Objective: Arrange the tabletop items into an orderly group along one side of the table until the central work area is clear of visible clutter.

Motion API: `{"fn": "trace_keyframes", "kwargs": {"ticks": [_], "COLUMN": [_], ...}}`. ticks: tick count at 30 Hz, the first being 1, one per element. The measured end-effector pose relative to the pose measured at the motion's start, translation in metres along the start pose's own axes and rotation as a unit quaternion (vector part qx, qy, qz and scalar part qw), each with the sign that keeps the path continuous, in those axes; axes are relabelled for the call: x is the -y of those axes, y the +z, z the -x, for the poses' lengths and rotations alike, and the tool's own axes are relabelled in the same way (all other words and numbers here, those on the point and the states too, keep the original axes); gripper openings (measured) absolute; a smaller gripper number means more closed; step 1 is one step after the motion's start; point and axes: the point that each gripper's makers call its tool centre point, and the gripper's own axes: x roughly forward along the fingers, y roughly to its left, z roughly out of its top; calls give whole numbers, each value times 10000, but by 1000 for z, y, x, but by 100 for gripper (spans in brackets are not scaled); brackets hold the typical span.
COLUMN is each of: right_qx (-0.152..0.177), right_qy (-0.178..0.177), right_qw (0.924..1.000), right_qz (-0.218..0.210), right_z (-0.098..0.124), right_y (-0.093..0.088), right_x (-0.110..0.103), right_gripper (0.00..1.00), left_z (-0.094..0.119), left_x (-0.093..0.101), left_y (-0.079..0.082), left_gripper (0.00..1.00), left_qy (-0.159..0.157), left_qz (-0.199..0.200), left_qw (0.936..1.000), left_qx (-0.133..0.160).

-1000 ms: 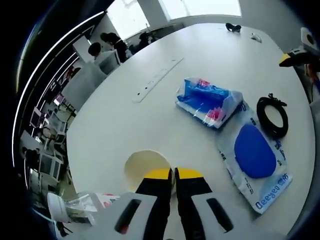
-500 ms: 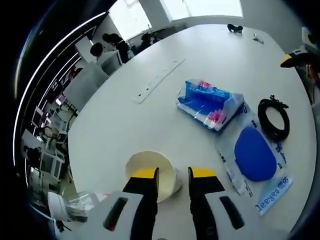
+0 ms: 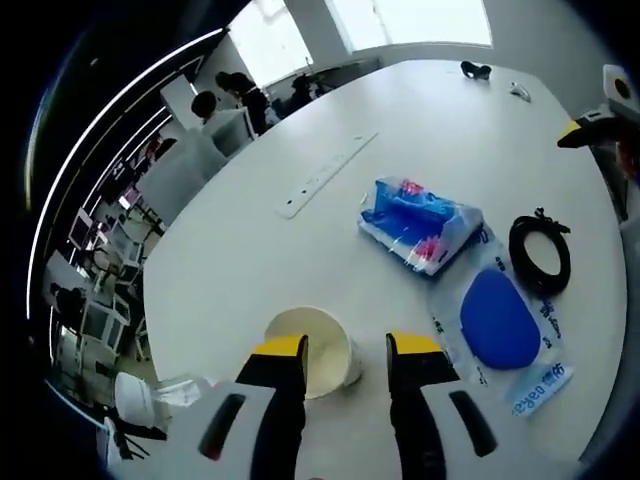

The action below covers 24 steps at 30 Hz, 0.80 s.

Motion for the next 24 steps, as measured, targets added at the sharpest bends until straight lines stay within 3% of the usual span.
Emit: {"fn": "trace_keyframes", "kwargs": {"ticks": [16, 24], "right_qx": [139, 180], "right_qy": [55, 129], "right_qw": [9998, 9995], "right_qz": [139, 227], "right_z": [6, 9], "right_y": [12, 18], "right_x": [-5, -11], "right_gripper": [98, 98], "left_z": [29, 43], "left_x": [-4, 4], "left_y": [10, 17], "left_gripper": [54, 69], "left_qy": [175, 177], "left_qz": [334, 538], "left_qw": [9989, 9973], "left_qx": [281, 463]}}
